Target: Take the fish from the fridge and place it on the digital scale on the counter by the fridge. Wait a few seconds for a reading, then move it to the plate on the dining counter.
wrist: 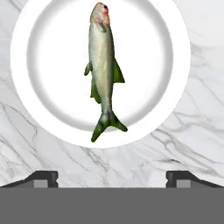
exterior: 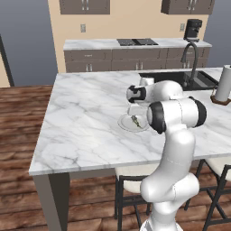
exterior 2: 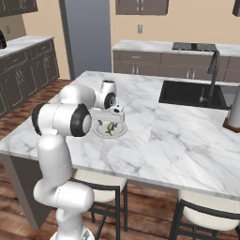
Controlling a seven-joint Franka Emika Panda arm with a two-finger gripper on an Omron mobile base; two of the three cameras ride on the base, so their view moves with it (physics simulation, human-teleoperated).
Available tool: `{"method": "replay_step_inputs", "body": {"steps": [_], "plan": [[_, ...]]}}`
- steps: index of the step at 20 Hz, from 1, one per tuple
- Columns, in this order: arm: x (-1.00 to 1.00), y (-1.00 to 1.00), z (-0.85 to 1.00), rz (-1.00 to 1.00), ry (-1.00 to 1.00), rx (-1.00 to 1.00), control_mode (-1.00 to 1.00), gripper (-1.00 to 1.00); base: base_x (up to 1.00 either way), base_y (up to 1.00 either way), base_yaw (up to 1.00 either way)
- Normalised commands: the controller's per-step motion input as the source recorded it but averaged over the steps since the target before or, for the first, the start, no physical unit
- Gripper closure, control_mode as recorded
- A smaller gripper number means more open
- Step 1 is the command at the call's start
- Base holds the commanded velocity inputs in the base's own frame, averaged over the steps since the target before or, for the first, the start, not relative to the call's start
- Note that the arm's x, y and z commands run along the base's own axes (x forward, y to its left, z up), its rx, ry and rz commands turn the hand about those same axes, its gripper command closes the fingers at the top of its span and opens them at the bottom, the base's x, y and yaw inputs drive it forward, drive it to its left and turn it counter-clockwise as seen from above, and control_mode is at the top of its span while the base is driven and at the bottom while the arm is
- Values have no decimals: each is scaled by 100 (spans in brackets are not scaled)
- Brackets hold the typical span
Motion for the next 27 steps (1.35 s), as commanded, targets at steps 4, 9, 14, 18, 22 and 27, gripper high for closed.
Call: {"method": "replay_step_inputs", "body": {"steps": [4,9,14,18,22,27], "plan": [[-100,-8,9,11,0,0,-100,-100,0,0,0],[-100,-4,9,13,0,0,-100,-100,0,0,0],[-97,0,42,14,0,0,-100,-100,0,0,0],[-69,0,89,7,0,0,-100,-100,0,0,0],[-59,0,100,6,0,0,-100,-100,0,0,0],[-87,0,97,2,-3,4,-100,-100,0,0,0]]}}
